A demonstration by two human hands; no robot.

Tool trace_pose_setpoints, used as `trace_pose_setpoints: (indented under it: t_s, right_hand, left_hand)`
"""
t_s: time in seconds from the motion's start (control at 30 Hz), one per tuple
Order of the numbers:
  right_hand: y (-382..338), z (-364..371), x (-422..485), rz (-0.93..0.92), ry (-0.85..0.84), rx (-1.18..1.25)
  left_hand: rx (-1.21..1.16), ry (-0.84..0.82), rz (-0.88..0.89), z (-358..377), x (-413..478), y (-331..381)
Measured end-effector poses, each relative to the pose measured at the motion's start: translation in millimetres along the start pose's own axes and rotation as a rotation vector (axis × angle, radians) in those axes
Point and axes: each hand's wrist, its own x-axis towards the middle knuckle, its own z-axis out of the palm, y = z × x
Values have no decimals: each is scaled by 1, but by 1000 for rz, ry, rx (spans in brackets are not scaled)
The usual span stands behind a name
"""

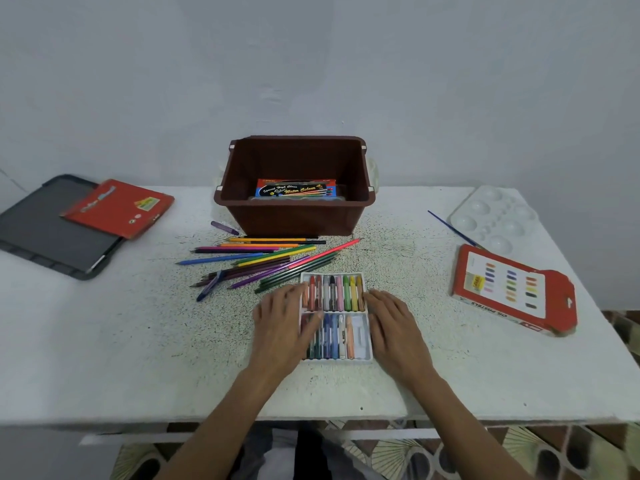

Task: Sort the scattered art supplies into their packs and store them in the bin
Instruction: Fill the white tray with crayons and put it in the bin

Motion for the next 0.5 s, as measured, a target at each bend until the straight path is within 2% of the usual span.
trace_pose_setpoints:
  t_s: [0.2, 0.4, 0.5]
  right_hand:
    - [0, 1, -1, 0, 14, 2]
    - [-3, 0, -1, 2, 26, 0]
    - [-3, 0, -1, 8, 23, 6]
  left_hand:
    - [182, 265, -184, -21, 18, -48]
    - [235, 292, -445, -40, 26, -83]
    - [260, 261, -469, -42, 24, -91]
